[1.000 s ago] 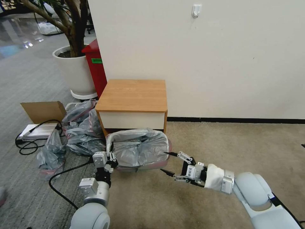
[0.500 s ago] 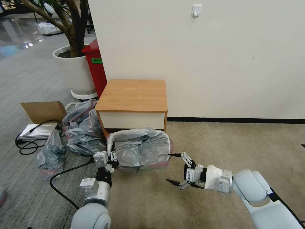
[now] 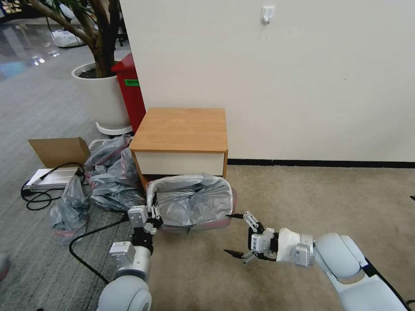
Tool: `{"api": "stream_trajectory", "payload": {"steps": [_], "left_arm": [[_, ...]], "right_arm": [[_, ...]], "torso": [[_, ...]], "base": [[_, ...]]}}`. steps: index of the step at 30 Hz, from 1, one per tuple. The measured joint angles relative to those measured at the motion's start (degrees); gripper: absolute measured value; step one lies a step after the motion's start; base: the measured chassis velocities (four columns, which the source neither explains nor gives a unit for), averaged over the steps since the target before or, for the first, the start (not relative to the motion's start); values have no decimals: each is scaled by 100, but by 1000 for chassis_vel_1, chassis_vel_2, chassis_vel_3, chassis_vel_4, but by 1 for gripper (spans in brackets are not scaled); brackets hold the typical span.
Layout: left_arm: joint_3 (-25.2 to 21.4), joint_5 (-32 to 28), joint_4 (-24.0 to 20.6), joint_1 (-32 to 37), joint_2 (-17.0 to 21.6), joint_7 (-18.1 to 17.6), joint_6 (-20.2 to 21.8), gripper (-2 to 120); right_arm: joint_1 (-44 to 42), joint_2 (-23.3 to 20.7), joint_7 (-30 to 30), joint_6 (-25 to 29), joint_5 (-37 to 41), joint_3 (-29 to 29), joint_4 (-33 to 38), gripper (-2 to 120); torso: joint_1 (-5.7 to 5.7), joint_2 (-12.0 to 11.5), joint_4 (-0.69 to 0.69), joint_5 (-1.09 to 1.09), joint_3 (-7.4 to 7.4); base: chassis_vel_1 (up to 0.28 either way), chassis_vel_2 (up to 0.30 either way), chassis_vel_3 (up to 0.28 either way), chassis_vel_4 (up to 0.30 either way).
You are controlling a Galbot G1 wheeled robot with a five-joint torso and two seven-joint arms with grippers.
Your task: Pick up the garbage bag from the table and place it over the trash can.
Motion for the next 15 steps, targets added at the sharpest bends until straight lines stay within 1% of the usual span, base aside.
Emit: {"api": "stream_trajectory", "payload": {"steps": [9, 15], "left_arm": [[-16, -297, -43, -46, -38, -136, 94, 6], [64, -773, -178, -32, -74, -250, 238, 6]], "right_arm": [[-66, 48, -42, 16, -7, -16, -12, 100], [-79, 90, -44, 23, -22, -34, -53, 100]], "torso": [[0, 0, 0, 0, 0], [0, 0, 0, 0, 0]], "base": [[0, 0, 0, 0], [0, 0, 0, 0]]}}
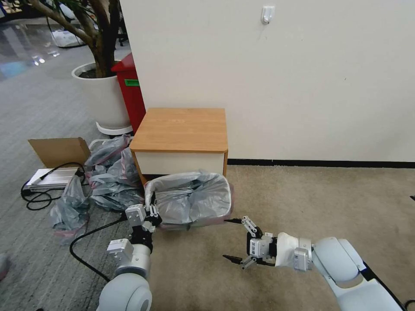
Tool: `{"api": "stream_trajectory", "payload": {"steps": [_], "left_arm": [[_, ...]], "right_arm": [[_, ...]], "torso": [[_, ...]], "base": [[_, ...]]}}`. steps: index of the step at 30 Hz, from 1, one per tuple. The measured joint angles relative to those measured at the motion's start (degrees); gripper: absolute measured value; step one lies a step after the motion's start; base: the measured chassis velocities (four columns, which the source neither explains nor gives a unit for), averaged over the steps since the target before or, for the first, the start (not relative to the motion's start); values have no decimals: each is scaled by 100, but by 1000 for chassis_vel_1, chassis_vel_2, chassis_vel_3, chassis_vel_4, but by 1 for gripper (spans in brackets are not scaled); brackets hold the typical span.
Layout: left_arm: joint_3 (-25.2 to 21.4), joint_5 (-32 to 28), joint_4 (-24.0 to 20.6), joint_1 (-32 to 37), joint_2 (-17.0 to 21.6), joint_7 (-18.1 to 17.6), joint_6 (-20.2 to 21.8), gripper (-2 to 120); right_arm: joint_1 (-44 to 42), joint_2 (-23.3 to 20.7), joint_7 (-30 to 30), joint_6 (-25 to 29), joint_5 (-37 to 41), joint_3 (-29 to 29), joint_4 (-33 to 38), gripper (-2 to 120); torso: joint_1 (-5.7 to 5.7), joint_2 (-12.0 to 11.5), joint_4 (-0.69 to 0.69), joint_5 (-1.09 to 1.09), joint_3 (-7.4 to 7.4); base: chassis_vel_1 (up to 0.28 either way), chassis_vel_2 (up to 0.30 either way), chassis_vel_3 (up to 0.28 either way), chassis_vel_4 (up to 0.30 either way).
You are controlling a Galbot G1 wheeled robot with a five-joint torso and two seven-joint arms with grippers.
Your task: Pick up the garbage bag from the table and place it over the trash can.
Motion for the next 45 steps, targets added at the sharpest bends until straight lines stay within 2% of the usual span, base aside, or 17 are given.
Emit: {"api": "stream_trajectory", "payload": {"steps": [2, 7, 8, 10, 13, 14, 18, 19, 20, 21, 22, 23, 24, 26, 30, 39, 45], "left_arm": [[35, -246, -51, 24, -25, -52, 66, 6], [-19, -316, -30, 30, -34, -61, 65, 6], [-76, -415, 11, 22, -48, -63, 42, 6], [-105, -476, 33, 16, -57, -65, 28, 6], [-204, -770, 121, 5, -68, -67, -48, 6], [-204, -770, 121, 5, -68, -67, -48, 6], [-247, -1242, 181, -47, -59, -32, -157, 6], [-247, -1242, 181, -47, -59, -32, -157, 6], [-247, -1297, 181, -51, -59, -17, -170, 6], [-247, -1414, 185, -58, -63, 53, -236, 6], [-248, -1458, 199, -58, -67, 101, -289, 6], [-248, -1458, 199, -58, -67, 101, -289, 6], [-250, -1499, 210, -51, -74, 145, -341, 6], [-250, -1567, 221, -42, -87, 185, -386, 6], [-235, -1607, 226, -45, -113, 208, -416, 6], [-240, -1637, 209, -3, -113, 225, -441, 6], [-218, -1653, 209, 11, -142, 249, -459, 6]], "right_arm": [[-9, 29, 3, 21, -22, -8, -27, 100], [-161, 47, 22, 84, 77, 31, -26, 100], [-313, 48, 91, 6, 547, 38, -31, 100], [-408, 49, 155, -70, 898, 45, -40, 100], [-751, 114, 428, -384, 2207, 78, -19, 99], [-751, 114, 428, -384, 2207, 78, -19, 99], [-932, 290, 1678, -617, 3990, -79, 158, 97], [-932, 290, 1678, -617, 3990, -79, 158, 97], [-935, 326, 1976, -645, 4189, -130, 203, 96], [-952, 421, 2832, -821, 4683, -292, 364, 93], [-972, 484, 3318, -1001, 4949, -410, 478, 92], [-972, 484, 3318, -1001, 4949, -410, 478, 92], [-1011, 558, 3971, -1256, 5347, -624, 649, 92], [-1038, 669, 4754, -1615, 5923, -952, 871, 92], [-959, 936, 5339, -1906, 6530, -1224, 976, 92], [-734, 1416, 5518, -2019, 7304, -1249, 901, 86], [-685, 1650, 5488, -2019, 7387, -1213, 780, 86]], "torso": [[0, 0, 0, 0, 0], [0, 0, 1, 0, 0], [0, 0, 0, 0, 0], [0, 0, 0, 0, 0], [0, 0, -1, 1, 0], [0, 0, -1, 1, 0], [0, 0, 0, -1, 0], [0, 0, 0, -1, 0], [0, 0, 0, 0, 0], [0, 0, 0, -1, 0], [0, 0, 0, -1, 0], [0, 0, 0, -1, 0], [0, 0, -1, -1, 0], [0, 0, 0, -1, 0], [0, 0, 0, 0, 0], [0, 0, 0, -1, 0], [0, 0, 0, 0, 0]], "base": [[0, 0, 0, 0], [0, 0, 0, 0], [0, 0, 0, 0], [0, 0, 0, 0], [0, 0, 0, 0], [0, 0, 0, 0], [0, 0, 0, 0], [0, 0, 0, 0], [0, 0, 0, 0], [0, 0, 0, 0], [0, 0, 0, 0], [0, 0, 0, 0], [0, 0, 0, 0], [0, 0, 0, 0], [0, 0, 0, 0], [0, 0, 0, 0], [0, 0, 0, 0]]}}
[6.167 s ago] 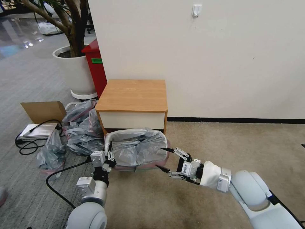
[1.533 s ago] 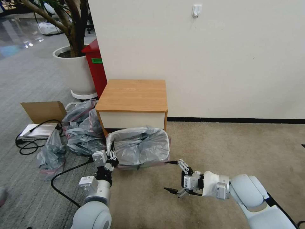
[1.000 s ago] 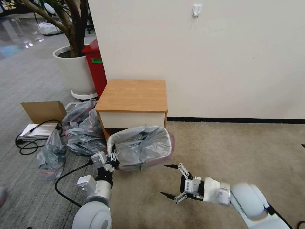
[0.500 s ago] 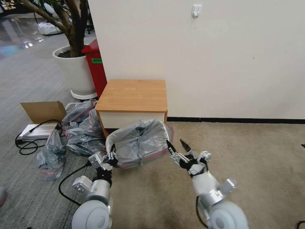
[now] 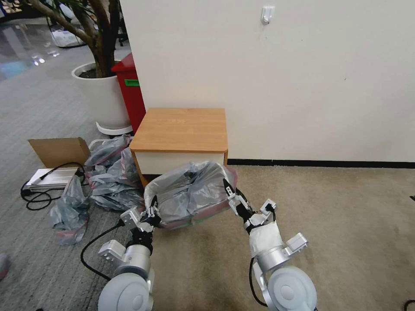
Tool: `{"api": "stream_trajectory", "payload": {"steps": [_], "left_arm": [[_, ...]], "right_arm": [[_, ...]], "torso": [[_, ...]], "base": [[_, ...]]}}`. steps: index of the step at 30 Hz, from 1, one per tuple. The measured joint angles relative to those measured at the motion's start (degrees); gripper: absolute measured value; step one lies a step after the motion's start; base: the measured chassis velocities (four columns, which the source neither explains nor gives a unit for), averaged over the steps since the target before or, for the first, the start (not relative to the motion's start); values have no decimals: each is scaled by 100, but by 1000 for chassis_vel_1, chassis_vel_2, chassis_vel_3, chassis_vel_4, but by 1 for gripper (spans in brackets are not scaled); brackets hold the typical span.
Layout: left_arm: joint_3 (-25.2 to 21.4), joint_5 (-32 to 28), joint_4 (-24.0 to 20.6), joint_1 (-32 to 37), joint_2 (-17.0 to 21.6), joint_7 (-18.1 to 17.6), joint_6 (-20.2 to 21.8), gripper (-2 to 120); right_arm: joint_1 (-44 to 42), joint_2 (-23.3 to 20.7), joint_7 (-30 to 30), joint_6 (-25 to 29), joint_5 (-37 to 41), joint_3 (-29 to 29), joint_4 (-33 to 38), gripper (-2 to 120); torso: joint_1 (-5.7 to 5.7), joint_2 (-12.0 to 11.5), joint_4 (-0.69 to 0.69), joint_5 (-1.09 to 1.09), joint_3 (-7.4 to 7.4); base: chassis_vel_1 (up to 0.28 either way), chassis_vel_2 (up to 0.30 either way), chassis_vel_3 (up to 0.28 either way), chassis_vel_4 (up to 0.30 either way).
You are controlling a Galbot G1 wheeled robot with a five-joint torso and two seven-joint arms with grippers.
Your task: Pick up the garbage bag from the table and place it over the trash can.
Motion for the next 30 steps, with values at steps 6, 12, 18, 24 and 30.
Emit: {"api": "stream_trajectory", "payload": {"steps": [6, 12, 18, 24, 30], "left_arm": [[8, -24, -38, 1, -9, 17, -13, 6], [-10, -33, -50, 6, -7, 20, -14, 6], [-5, -33, -98, 34, -34, 25, -24, 6], [-5, -56, -205, 54, -31, 27, -26, 6], [-6, -69, -256, 75, -35, 28, -26, 6]], "right_arm": [[117, 216, -17, 34, 59, 111, -241, 86], [175, 318, -39, 61, 94, 208, -272, 85], [194, 361, -48, 62, 49, 228, -343, 80], [232, 373, -62, 68, -10, 251, -403, 59], [258, 408, -92, 79, -58, 270, -457, 36]], "torso": [[0, 0, 0, 1, 0], [0, 0, 0, 1, 0], [0, 0, 0, 1, 0], [0, 0, 0, 1, 0], [0, 0, 0, 0, 0]], "base": [[0, 0, 0, 0], [0, 0, 0, 0], [0, 0, 0, 0], [0, 0, 0, 0], [0, 0, 0, 0]]}}
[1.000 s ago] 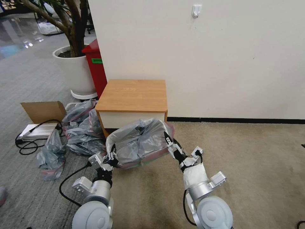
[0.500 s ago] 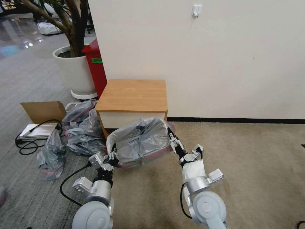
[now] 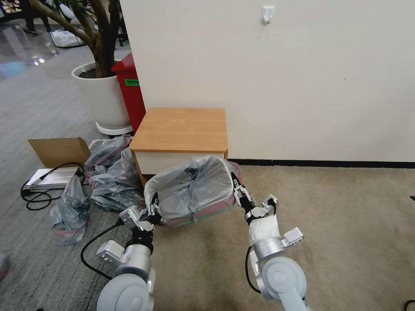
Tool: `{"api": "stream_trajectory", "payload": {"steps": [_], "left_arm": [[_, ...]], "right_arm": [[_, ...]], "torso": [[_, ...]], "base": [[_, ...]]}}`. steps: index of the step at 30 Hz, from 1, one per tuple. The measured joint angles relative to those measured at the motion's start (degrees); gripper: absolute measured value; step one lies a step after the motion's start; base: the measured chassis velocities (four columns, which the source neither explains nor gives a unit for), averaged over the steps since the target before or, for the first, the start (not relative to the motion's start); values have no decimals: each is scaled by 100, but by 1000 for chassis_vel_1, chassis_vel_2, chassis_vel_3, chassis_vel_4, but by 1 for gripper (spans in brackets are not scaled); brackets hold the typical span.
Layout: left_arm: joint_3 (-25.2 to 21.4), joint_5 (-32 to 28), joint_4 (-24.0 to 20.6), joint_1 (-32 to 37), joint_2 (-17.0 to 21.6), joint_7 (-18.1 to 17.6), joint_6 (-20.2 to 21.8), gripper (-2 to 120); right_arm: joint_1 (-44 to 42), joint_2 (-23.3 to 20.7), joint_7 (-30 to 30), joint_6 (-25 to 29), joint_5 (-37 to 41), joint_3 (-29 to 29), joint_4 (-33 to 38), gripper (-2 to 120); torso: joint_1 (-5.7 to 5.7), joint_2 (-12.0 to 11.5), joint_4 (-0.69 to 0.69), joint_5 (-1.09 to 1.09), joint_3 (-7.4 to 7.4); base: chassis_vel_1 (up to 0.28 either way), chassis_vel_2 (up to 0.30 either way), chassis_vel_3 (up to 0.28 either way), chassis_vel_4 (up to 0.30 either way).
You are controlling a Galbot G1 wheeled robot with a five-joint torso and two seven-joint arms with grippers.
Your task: Pick up the garbage bag from the table and place it over the trash can.
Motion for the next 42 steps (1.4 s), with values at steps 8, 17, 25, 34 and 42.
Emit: {"api": "stream_trajectory", "payload": {"steps": [8, 17, 25, 34, 42], "left_arm": [[8, -10, -1, -14, -13, -2, 1, 6], [15, -215, -41, -43, -32, -52, 30, 6], [29, -970, -260, -42, -66, -203, 193, 6], [36, -1360, -464, 57, -29, -213, 496, 6], [122, -1397, -554, 134, -105, -219, 537, 6]], "right_arm": [[35, 57, -24, 9, -64, -25, -3, 7], [26, 61, -33, 104, -368, -66, -15, 0], [42, 52, -63, 421, -1062, -79, -207, 0], [279, 20, -12, 1162, -2555, 53, -695, 0], [461, 34, 94, 1512, -3545, 185, -1073, 0]], "torso": [[0, 0, 0, 0, 0], [0, 0, 0, 0, 0], [0, 0, 0, 0, 0], [0, 0, 0, 0, 0], [0, 0, 0, 0, 0]], "base": [[0, 0, 0, 0], [0, 0, 0, 0], [0, 0, 0, 0], [0, 0, 0, 0], [0, 0, 0, 0]]}}
